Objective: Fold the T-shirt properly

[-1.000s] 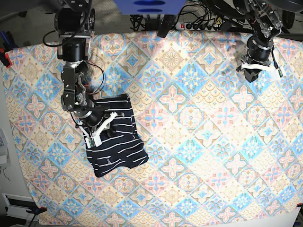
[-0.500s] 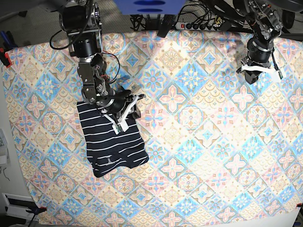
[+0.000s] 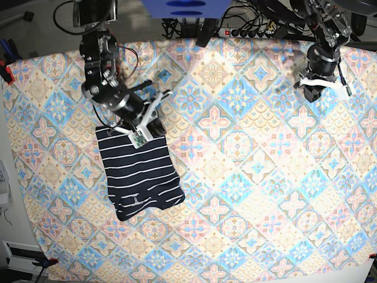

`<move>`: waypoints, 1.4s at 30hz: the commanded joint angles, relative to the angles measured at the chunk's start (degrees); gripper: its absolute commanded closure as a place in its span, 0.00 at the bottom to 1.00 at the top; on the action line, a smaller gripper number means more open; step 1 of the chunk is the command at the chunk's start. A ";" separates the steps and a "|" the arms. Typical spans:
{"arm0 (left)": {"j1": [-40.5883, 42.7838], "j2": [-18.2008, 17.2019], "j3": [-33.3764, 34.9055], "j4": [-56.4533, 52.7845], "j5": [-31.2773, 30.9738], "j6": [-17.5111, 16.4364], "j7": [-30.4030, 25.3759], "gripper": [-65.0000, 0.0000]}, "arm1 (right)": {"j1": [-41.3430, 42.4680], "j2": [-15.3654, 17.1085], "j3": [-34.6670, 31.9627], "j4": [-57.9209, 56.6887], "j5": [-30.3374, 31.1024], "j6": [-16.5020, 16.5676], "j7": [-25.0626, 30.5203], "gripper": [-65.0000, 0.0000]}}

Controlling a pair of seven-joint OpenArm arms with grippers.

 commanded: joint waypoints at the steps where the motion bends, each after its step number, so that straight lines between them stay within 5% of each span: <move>1: 1.36 -0.27 -0.19 1.80 -0.55 -0.15 -0.74 0.98 | -1.17 1.05 0.27 2.54 0.65 0.15 1.72 0.92; 4: 4.70 -0.27 -0.19 3.56 -0.46 -0.15 -0.74 0.98 | -6.45 3.42 3.35 6.06 0.65 0.15 1.80 0.92; 16: 18.42 -0.44 -0.01 3.38 0.77 -0.33 -0.74 0.98 | -23.59 3.51 20.93 6.67 0.65 0.15 1.89 0.92; 24: 24.40 -5.37 11.94 1.18 11.49 -0.24 -1.09 0.98 | -33.70 3.42 28.76 4.56 0.74 0.15 1.89 0.92; 32: 26.24 -8.36 18.10 -9.80 12.02 -0.06 -1.61 0.98 | -37.39 3.51 30.25 -10.12 0.74 0.15 2.07 0.92; 42: 20.79 -8.80 30.67 -38.11 15.89 0.02 -20.95 1.00 | -29.31 5.01 26.47 -36.93 0.48 0.15 10.59 0.92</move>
